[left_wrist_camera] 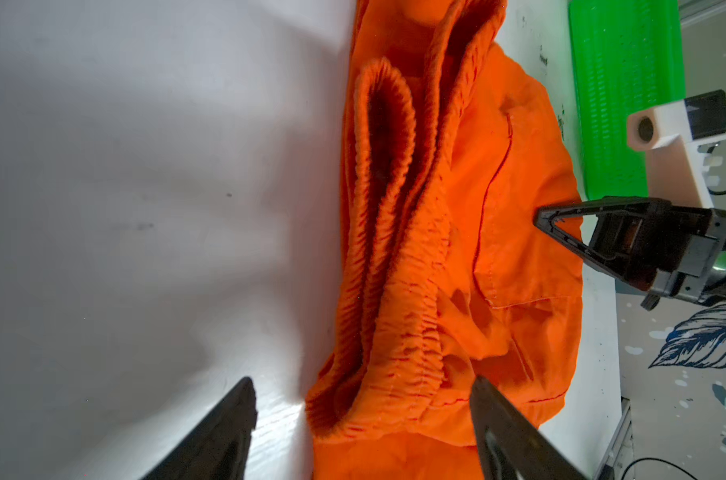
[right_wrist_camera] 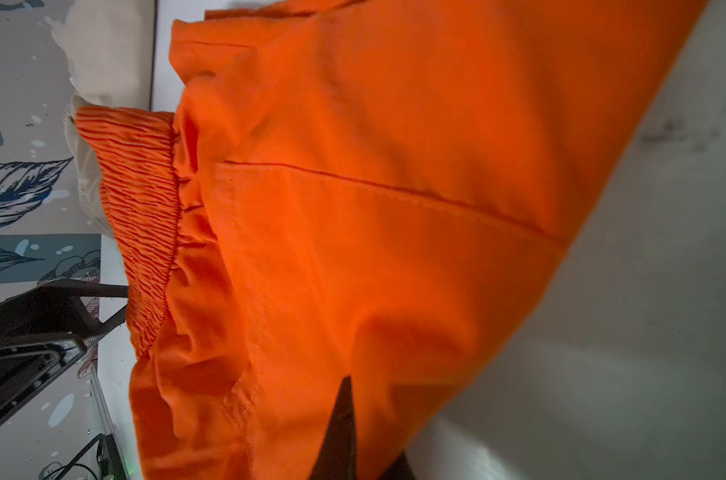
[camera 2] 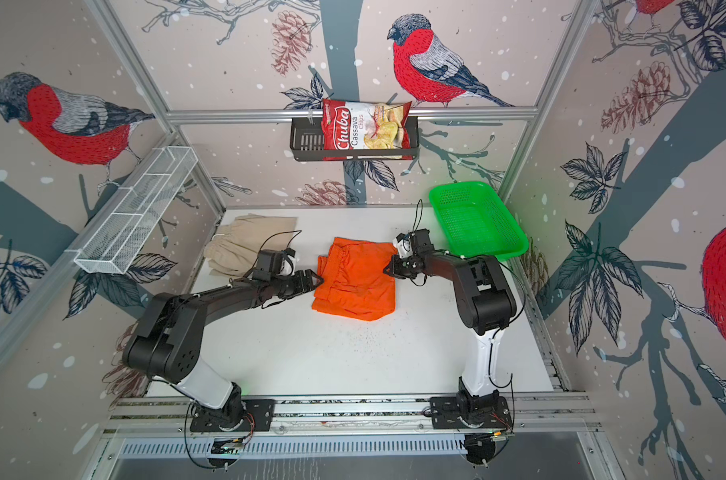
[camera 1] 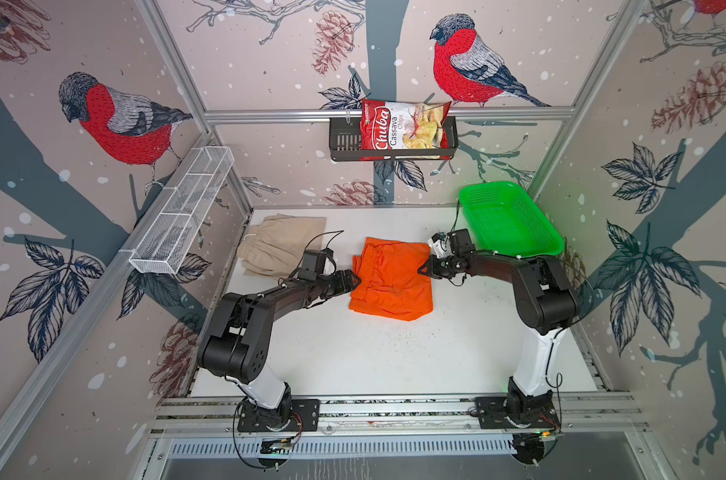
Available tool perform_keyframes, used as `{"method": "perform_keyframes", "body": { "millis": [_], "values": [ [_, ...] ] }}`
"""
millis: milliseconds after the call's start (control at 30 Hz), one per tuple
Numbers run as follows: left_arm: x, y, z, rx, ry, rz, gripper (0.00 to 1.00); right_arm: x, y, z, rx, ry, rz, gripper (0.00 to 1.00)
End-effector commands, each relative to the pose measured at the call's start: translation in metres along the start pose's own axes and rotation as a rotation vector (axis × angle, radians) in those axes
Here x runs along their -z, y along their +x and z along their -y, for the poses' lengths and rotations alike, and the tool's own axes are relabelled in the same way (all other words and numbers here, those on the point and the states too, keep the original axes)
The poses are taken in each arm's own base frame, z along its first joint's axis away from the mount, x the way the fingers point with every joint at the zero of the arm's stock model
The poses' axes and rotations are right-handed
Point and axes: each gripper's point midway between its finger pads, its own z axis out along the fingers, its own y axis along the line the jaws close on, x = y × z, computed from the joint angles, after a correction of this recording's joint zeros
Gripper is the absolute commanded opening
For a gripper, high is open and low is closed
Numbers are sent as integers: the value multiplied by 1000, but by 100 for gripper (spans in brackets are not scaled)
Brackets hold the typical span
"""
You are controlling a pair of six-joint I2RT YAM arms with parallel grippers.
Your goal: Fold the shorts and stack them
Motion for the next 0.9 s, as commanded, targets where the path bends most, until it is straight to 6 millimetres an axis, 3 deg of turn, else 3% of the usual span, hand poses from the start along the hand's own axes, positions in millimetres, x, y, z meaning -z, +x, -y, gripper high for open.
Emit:
{"method": "perform_keyframes", "body": {
  "millis": [0, 133, 300, 433, 600, 733, 867],
  "values": [
    [-3, 11, 3, 25, 23, -36, 81, -2, 7, 10, -49, 48, -13, 13],
    [-9, 15, 4, 27, 36, -53, 81, 9, 0, 17, -53, 136, 13, 49],
    [-15, 17, 4, 49, 66, -66, 82, 42, -21, 11, -10, 288, 91, 53],
    [-20, 20, 4, 69, 88, -79, 82, 52, -31, -24, 63, 307, 148, 52],
    [-22, 24, 2, 78, 86, -86, 82, 15, -18, -85, 122, 135, 127, 48],
    [-24, 28, -1, 84, 80, -95, 82, -25, -1, -107, 101, 29, 65, 34],
    [-26, 32, -6, 93, 77, -100, 82, -52, 17, -121, 103, -12, 19, 22]
  ]
}}
